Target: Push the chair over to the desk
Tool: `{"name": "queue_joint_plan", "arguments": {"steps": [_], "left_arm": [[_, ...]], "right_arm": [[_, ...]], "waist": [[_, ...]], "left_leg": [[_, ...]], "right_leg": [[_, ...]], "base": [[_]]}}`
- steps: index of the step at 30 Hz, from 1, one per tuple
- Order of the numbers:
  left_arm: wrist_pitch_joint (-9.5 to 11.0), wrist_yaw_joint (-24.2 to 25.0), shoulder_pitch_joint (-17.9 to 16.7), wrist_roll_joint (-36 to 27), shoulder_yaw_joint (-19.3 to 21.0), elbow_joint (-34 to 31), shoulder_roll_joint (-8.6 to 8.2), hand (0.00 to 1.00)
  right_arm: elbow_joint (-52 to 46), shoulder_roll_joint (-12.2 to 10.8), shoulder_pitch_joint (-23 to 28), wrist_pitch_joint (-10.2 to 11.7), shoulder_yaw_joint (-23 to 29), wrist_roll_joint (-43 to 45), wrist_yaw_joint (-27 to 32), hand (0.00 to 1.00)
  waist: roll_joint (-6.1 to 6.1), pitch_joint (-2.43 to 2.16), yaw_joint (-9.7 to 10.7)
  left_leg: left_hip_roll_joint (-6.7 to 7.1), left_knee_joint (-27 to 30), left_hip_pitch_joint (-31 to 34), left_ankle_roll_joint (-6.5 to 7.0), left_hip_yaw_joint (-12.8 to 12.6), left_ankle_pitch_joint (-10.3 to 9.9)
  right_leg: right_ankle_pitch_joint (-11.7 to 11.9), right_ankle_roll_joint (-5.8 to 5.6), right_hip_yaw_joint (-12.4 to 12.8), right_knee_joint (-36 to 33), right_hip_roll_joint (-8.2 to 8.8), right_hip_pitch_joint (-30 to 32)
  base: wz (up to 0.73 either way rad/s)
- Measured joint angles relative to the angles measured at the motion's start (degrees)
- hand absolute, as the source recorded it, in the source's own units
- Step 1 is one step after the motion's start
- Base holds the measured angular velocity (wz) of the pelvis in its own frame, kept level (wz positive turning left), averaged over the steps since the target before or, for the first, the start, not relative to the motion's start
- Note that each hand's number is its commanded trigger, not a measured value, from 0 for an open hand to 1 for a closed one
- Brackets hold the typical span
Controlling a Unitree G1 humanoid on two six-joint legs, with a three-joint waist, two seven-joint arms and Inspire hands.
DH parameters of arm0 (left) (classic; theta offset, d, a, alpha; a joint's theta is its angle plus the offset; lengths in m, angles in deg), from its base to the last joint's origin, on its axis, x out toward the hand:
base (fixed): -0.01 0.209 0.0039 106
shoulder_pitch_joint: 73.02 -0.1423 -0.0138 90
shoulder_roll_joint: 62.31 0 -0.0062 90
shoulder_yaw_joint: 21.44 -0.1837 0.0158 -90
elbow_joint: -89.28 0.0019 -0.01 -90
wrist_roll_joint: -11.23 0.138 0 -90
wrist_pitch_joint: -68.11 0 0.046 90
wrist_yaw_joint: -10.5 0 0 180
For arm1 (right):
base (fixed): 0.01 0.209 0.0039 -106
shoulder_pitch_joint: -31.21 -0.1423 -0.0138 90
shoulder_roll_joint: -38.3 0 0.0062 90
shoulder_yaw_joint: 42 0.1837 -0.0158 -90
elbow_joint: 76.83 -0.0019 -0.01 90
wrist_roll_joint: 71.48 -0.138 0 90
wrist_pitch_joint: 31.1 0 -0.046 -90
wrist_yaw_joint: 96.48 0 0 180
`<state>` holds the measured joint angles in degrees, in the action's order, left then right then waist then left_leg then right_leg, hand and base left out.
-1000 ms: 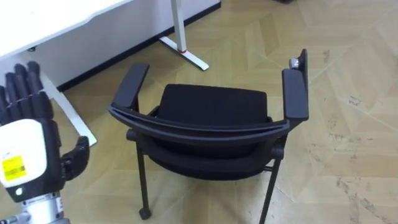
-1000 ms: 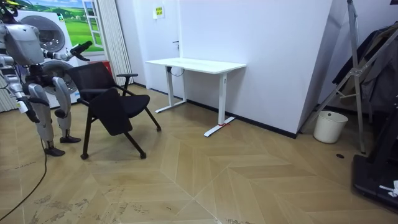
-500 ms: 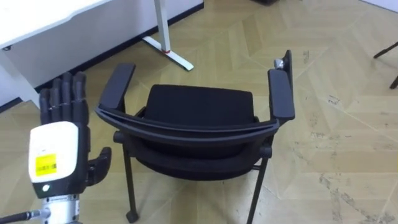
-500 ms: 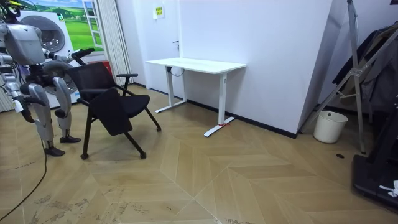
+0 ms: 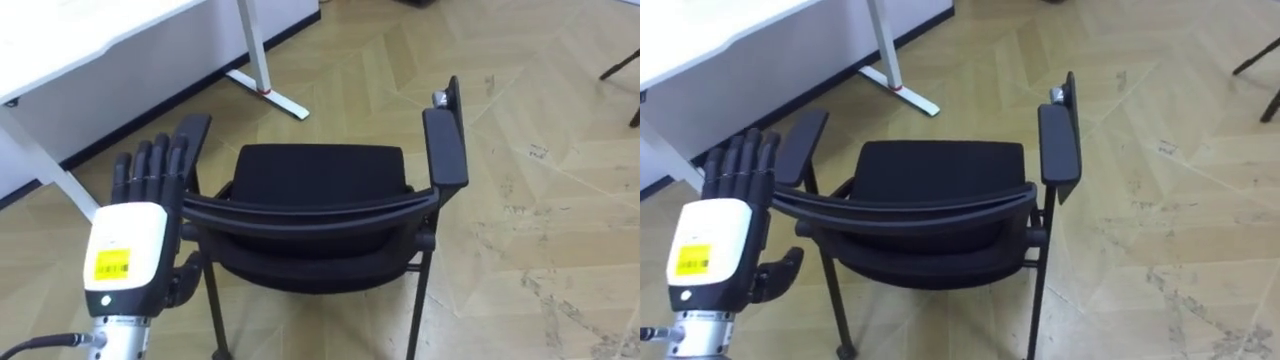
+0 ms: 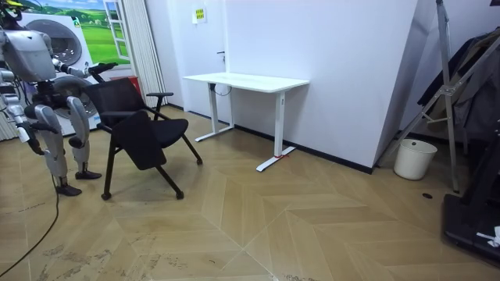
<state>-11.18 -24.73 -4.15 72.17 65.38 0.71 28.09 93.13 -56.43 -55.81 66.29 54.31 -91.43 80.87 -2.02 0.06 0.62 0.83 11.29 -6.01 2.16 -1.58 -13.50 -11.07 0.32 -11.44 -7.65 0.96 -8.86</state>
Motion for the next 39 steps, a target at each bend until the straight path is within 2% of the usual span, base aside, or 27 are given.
{"name": "queue_joint_plan", "arguments": {"steps": [8, 12, 15, 21, 24, 28, 34, 36, 39], "left_arm": [[-0.4, 1.2, 0.1, 1.8, -0.1, 0.0, 0.18, 0.00], [-0.5, 2.4, 0.2, 1.8, -0.1, 0.0, 0.37, 0.00], [-0.8, 3.3, 0.3, 1.8, -0.3, 0.0, 0.38, 0.00], [-0.8, 3.8, 0.4, 1.7, -1.4, 0.1, 0.74, 0.00], [-0.7, 3.8, 1.1, 1.7, -1.7, 2.5, 1.38, 0.00], [-0.6, 3.7, 2.6, 1.7, -2.7, 4.8, 2.85, 0.00], [-0.7, 3.7, 4.9, 1.7, -2.7, 10.6, 2.87, 0.00], [-0.6, 3.5, 6.2, 1.7, -2.7, 13.8, 2.87, 0.00], [-0.2, 1.4, 7.4, 1.6, -2.7, 17.2, 2.87, 0.00]], "right_arm": [[0.0, 0.0, 0.2, -1.2, 0.0, -0.2, -0.1, 0.00], [0.0, 0.0, 0.2, -1.2, 0.0, -0.2, -1.0, 0.00], [0.0, 0.0, 0.2, -1.2, 0.0, -0.1, -1.3, 0.00], [0.0, 0.2, 0.2, -1.2, 0.0, -0.2, -1.8, 0.00], [0.0, 0.2, 0.0, -1.2, 0.0, 0.1, -1.9, 0.00], [0.0, 0.4, 0.0, -1.2, 0.0, 0.2, -2.0, 0.00], [-0.1, 0.4, -0.1, -1.1, 0.0, 0.1, -3.0, 0.00], [-0.1, 0.4, 0.1, -1.1, 0.0, 0.1, -3.6, 0.00], [-0.2, 0.5, 0.4, -1.1, 0.0, 0.1, -3.8, 0.00]], "waist": [[-0.50, -0.21, 1.2], [-1.03, -0.14, 2.2], [-1.33, -0.15, 2.4], [-1.37, 0.00, 3.0], [-1.20, 0.18, 4.0], [-0.96, 0.42, 4.3], [-0.98, 0.42, 4.5], [-0.95, 0.58, 4.7], [-0.94, 0.58, 5.0]], "left_leg": [[-0.23, -1.0, -0.6, -0.01, -1.5, 0.0], [-0.23, -1.0, -0.7, -0.01, -1.8, 0.0], [-0.32, -1.0, -1.0, -0.01, -2.9, 0.0], [-0.42, -1.8, -1.6, -0.01, -3.4, 0.0], [-0.49, -1.8, -1.6, -0.01, -3.8, 0.0], [-0.63, -1.9, -1.5, -0.01, -4.5, 0.0], [-1.13, -2.1, -1.8, -0.04, -6.1, 0.0], [-1.19, -2.2, -2.3, -0.10, -6.3, 0.0], [-1.24, -2.5, -2.9, -0.11, -6.8, 0.0]], "right_leg": [[0.2, 0.07, 0.8, -0.1, -0.12, 0.5], [0.2, 0.05, 1.6, -0.1, -0.16, 0.8], [0.2, 0.05, 2.1, -0.1, -0.20, 0.9], [0.2, 0.05, 3.0, 0.0, -0.34, 0.9], [0.2, 0.05, 3.5, 0.0, -0.41, 0.9], [0.3, 0.10, 4.2, -0.2, -0.53, 1.5], [0.7, 0.39, 6.1, -0.1, -1.07, 1.6], [0.7, 0.45, 6.5, -0.1, -1.16, 1.4], [0.7, 0.46, 6.8, -0.1, -1.27, 1.3]], "base": [[-0.10], [-0.06], [-0.13], [-0.07], [-0.04], [-0.09], [-0.16], [-0.10], [-0.09]]}}
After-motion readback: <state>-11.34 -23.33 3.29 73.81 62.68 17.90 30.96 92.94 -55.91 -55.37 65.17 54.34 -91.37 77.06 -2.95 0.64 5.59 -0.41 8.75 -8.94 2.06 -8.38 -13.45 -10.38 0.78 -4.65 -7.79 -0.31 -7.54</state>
